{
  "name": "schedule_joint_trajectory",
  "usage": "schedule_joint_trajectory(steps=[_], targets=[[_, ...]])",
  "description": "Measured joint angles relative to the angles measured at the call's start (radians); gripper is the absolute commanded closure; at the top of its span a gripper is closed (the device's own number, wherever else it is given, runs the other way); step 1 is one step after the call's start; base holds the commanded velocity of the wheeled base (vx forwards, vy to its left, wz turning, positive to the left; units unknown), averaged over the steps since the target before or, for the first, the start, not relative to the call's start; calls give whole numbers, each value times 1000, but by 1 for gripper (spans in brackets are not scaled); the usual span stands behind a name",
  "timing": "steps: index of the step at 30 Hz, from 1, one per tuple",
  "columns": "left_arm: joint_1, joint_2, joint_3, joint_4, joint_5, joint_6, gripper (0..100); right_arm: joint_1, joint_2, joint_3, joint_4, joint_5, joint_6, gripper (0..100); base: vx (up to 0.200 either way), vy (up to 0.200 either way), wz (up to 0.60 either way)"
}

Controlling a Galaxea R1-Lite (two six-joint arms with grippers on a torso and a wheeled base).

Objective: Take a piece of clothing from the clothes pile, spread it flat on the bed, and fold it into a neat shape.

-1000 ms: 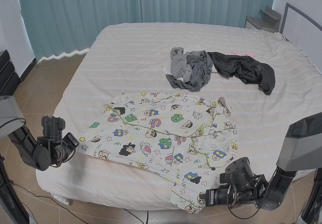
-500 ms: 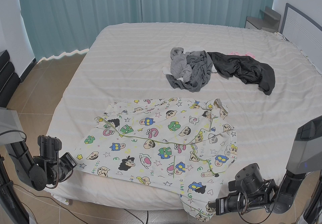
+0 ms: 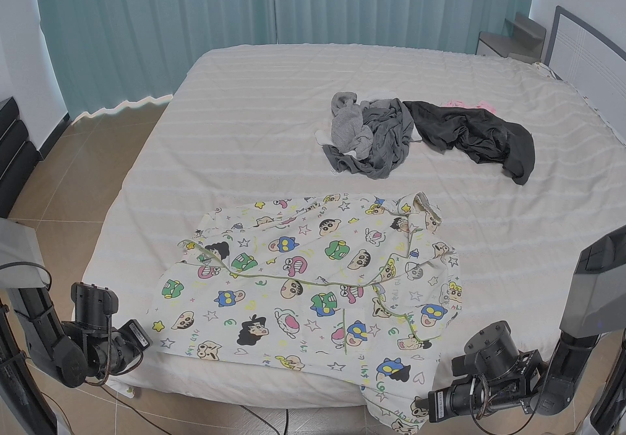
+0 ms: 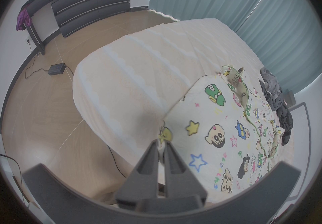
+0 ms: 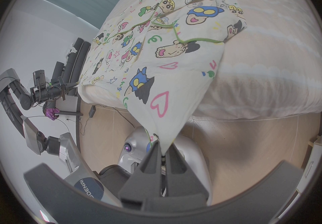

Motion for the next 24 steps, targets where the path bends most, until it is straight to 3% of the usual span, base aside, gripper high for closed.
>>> schedule_joint_trajectory(steps=[1, 11, 18, 24], targets=[[-1, 0, 3, 0, -4, -1, 0, -3, 1, 3, 0, 0, -5, 0, 0, 0, 0], [0, -17, 17, -22, -16, -7, 0, -15, -29, 35, -43, -1, 0, 0, 0, 0, 0], [-1, -105, 8, -56, -25, -15, 0, -59, -171, 44, -128, -4, 1, 0, 0, 0, 0], [-12, -191, -52, -60, -39, -65, 0, -80, -299, 9, -128, -7, 1, 0, 200, 0, 0]])
